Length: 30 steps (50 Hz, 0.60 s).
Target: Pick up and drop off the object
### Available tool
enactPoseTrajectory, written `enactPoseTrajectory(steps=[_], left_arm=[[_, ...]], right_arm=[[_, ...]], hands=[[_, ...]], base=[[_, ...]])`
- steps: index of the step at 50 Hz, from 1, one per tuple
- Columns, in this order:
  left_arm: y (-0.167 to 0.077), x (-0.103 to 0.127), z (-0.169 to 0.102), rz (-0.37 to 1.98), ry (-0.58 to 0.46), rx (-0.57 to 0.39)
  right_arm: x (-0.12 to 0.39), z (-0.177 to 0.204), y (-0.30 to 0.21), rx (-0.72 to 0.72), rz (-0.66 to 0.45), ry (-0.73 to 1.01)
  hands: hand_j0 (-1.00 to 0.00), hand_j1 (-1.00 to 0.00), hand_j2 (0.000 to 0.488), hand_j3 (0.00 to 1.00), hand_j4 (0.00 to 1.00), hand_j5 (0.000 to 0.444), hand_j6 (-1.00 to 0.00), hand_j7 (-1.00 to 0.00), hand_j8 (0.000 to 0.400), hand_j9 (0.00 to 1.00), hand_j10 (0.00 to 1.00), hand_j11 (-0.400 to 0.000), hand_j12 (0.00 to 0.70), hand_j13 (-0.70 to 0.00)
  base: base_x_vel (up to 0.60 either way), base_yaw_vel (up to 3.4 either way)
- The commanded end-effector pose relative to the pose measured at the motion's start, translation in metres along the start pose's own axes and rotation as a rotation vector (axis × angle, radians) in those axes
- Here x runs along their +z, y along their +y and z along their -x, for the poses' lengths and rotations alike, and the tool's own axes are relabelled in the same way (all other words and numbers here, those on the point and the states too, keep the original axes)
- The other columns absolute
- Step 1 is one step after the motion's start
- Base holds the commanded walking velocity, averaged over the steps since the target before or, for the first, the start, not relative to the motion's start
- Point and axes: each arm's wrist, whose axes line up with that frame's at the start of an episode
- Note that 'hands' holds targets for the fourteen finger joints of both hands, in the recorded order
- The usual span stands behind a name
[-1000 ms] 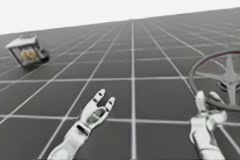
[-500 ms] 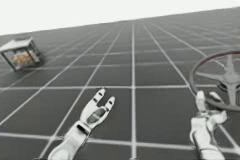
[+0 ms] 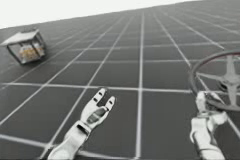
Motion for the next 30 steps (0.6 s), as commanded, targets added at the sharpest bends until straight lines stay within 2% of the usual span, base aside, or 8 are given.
enactPoseTrajectory(steps=[1, 30], left_arm=[[-0.0025, 0.0002, 0.0, -0.003, -0.001, -0.008], [-0.0025, 0.0002, 0.0, -0.003, -0.001, -0.008]], right_arm=[[0.0055, -0.0007, 0.003, 0.017, -0.013, -0.02], [0.0055, -0.0007, 0.003, 0.017, -0.013, -0.02]], hands=[[0.0, 0.0, 0.0, 1.0, 1.0, 0.0, 0.0, 0.0, 0.0, 1.0, 1.0, -0.4, 0.0, -0.7], [0.0, 0.0, 0.0, 1.0, 1.0, 0.0, 0.0, 0.0, 0.0, 1.0, 1.0, -0.4, 0.0, -0.7]], base=[[0.4, 0.38], [0.39, 0.38]])
